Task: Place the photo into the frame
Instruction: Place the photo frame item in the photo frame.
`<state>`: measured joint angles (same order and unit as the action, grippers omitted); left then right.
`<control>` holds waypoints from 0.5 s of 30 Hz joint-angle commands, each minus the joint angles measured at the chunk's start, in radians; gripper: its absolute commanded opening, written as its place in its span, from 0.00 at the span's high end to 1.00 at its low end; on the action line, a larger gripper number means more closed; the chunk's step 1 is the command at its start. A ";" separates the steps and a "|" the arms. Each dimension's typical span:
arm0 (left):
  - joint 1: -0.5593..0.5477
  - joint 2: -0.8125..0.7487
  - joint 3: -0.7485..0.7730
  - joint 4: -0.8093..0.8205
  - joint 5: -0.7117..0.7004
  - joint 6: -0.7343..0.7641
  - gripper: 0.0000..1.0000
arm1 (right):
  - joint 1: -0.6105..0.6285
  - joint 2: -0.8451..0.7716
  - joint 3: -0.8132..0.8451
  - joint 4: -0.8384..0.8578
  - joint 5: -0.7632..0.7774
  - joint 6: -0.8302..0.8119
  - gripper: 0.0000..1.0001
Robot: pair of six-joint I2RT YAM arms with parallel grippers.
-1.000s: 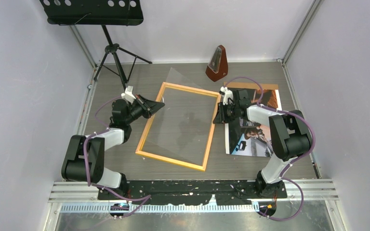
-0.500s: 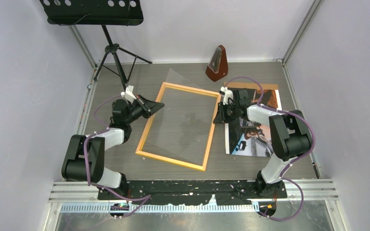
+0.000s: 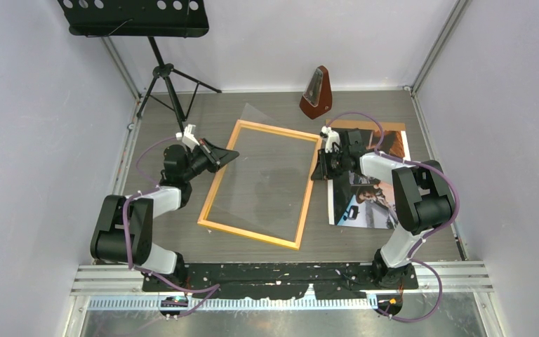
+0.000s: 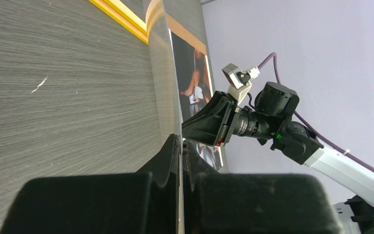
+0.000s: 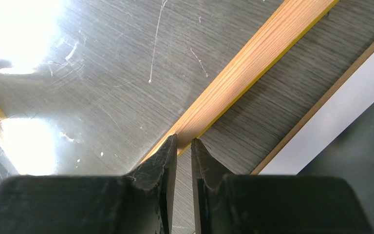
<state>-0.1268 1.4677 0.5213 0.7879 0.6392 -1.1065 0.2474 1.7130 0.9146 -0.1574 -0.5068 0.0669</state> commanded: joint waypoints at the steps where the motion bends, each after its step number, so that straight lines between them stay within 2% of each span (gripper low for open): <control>1: -0.007 0.012 0.040 0.014 -0.008 0.067 1.00 | 0.005 0.006 0.026 -0.002 0.027 -0.015 0.80; 15: -0.007 0.012 0.021 0.042 -0.047 0.103 1.00 | 0.005 -0.005 0.024 -0.016 0.039 -0.028 0.81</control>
<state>-0.1268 1.4731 0.5251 0.7773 0.6231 -1.0355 0.2470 1.7130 0.9184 -0.1596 -0.4965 0.0658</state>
